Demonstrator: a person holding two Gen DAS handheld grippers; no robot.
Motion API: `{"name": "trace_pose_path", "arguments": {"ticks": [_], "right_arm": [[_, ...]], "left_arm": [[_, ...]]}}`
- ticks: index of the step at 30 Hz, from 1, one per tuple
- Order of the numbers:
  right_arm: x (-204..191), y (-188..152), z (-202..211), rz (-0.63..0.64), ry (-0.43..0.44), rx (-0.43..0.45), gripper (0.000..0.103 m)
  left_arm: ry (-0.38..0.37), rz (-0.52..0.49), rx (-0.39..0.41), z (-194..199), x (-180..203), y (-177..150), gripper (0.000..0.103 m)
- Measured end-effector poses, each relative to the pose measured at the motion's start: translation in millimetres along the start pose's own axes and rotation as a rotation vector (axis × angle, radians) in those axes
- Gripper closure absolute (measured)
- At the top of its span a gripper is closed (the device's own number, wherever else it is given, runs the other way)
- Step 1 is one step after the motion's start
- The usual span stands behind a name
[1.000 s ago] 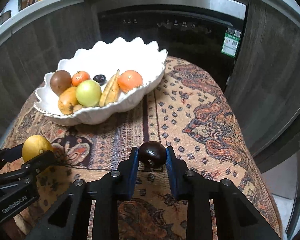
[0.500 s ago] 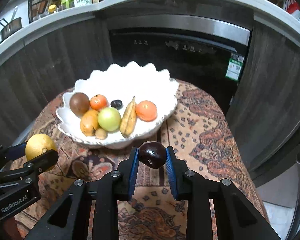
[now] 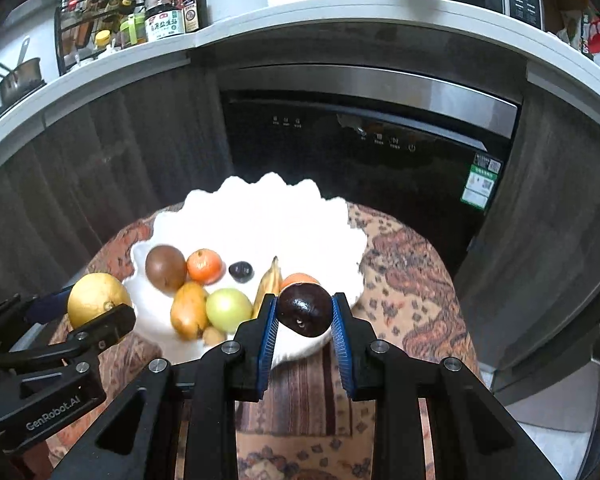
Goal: Organize fruits
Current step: 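Carry the lemon and plum over the white bowl and release both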
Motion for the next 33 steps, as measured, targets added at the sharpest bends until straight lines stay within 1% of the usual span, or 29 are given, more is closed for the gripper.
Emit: {"name": "trace_pose_path", "arguments": {"ticks": [12, 17, 18, 20, 24, 25, 26, 27, 28, 30, 33], "right_arm": [[8, 37, -50, 0.001, 0.001, -0.032, 0.075], [9, 43, -73, 0.007, 0.008, -0.060, 0.075], [8, 44, -77, 0.011, 0.008, -0.064, 0.075], [6, 45, -83, 0.022, 0.008, -0.069, 0.075], [6, 48, -90, 0.012, 0.014, -0.074, 0.074], [6, 48, -90, 0.013, 0.015, -0.076, 0.071], [5, 49, -90, 0.014, 0.014, -0.077, 0.066], [6, 49, -89, 0.012, 0.005, -0.069, 0.051], [6, 50, -87, 0.011, -0.003, -0.057, 0.040], [6, 52, -80, 0.014, -0.019, -0.028, 0.031], [6, 52, -72, 0.016, -0.029, -0.014, 0.030]], "left_arm": [[-0.011, -0.022, -0.029, -46, 0, 39, 0.041], [-0.012, -0.025, -0.028, -64, -1, 46, 0.042], [-0.008, -0.030, -0.023, -66, -1, 47, 0.044], [0.005, -0.049, -0.010, -67, 0, 51, 0.043], [0.015, -0.050, -0.040, -72, -3, 54, 0.043], [0.017, -0.048, -0.042, -72, -4, 54, 0.043], [0.019, -0.047, -0.043, -72, -5, 54, 0.042], [0.024, -0.047, -0.043, -70, -6, 53, 0.037], [0.031, -0.046, -0.042, -69, -7, 53, 0.034], [0.048, -0.041, -0.033, -64, -9, 52, 0.019], [0.070, -0.039, -0.019, -56, -10, 52, 0.013]]}}
Point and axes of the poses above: each gripper's, at about its wrist camera, not at the fingertips, and z roughly against the way its jaws point, x to its right, y to its top, the point moved 6 cm from there along -z, roughly the way its jaws point, and after that the axes turned 10 degrees about -z, right-handed, at the moved point
